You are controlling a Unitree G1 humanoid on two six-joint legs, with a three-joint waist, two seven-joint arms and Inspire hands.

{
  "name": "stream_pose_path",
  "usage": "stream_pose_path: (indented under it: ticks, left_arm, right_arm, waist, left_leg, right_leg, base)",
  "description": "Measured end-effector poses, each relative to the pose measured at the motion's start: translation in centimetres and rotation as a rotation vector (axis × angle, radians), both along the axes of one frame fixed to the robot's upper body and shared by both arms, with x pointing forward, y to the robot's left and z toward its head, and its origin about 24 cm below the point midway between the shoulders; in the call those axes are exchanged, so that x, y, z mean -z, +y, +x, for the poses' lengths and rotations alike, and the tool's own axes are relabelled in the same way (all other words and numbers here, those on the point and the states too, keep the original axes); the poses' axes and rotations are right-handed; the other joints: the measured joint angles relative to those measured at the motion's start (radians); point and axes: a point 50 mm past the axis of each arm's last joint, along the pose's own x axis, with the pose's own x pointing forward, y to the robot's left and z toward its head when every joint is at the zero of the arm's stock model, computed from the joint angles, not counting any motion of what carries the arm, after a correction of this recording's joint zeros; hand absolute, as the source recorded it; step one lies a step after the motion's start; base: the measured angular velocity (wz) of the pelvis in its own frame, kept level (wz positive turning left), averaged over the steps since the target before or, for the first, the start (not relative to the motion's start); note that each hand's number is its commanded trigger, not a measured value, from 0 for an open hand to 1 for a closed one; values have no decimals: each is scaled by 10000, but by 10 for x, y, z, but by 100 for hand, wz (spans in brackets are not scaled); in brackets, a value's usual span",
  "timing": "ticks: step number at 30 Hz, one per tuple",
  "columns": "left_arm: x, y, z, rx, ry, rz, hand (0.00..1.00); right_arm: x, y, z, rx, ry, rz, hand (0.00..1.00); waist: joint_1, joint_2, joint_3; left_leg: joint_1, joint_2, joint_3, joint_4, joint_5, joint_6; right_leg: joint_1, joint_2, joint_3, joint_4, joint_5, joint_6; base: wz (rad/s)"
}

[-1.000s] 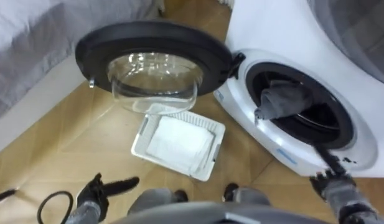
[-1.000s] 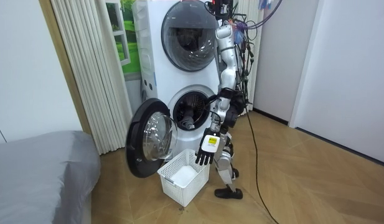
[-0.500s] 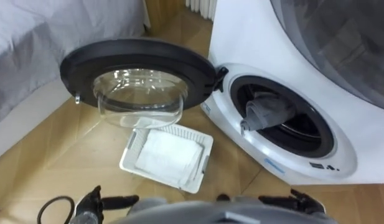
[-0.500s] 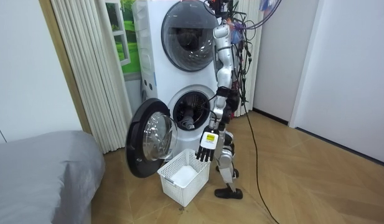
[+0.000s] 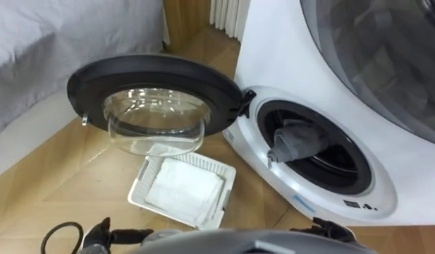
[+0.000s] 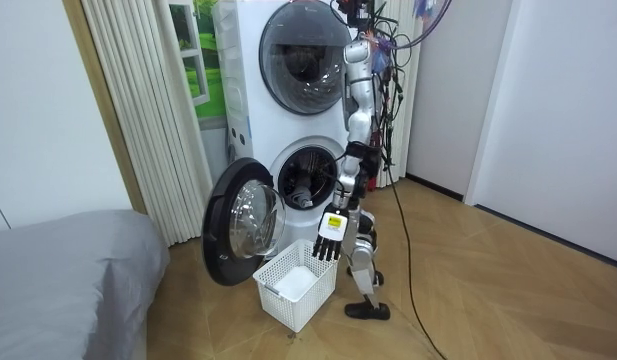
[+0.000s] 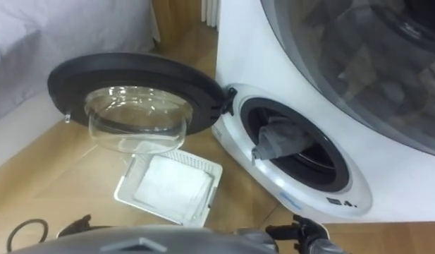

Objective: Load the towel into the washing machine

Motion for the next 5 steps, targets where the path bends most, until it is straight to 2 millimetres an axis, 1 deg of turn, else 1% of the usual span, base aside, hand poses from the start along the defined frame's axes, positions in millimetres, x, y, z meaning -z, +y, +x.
stream_pose_path:
  ticks: [2, 3, 5]
  left_arm:
    - [0, -2, -1, -43, 45, 34, 0]
    - [0, -2, 0, -53, 54, 67, 0]
    - [0, -1, -1, -61, 70, 116, 0]
  right_arm:
    - [0, 0, 0, 24, 37, 19, 0]
    - [0, 0, -2, 49, 90, 32, 0]
    - [0, 0, -2, 37, 81, 61, 0]
  waist:
    - [-12, 17, 18]
    - [-16, 22, -4]
    - [-12, 18, 0]
  left_leg:
    - [88, 21, -2, -28, -22, -33]
    - [133, 26, -2, -63, -34, -47]
    - [137, 38, -2, -82, -35, -53]
  right_leg:
    - [87, 11, 5, 6, 0, 0]
    - [120, 28, 15, 12, 0, 0]
    - [122, 52, 19, 13, 11, -19]
  base:
    - [0]
    - [-3]
    - [0]
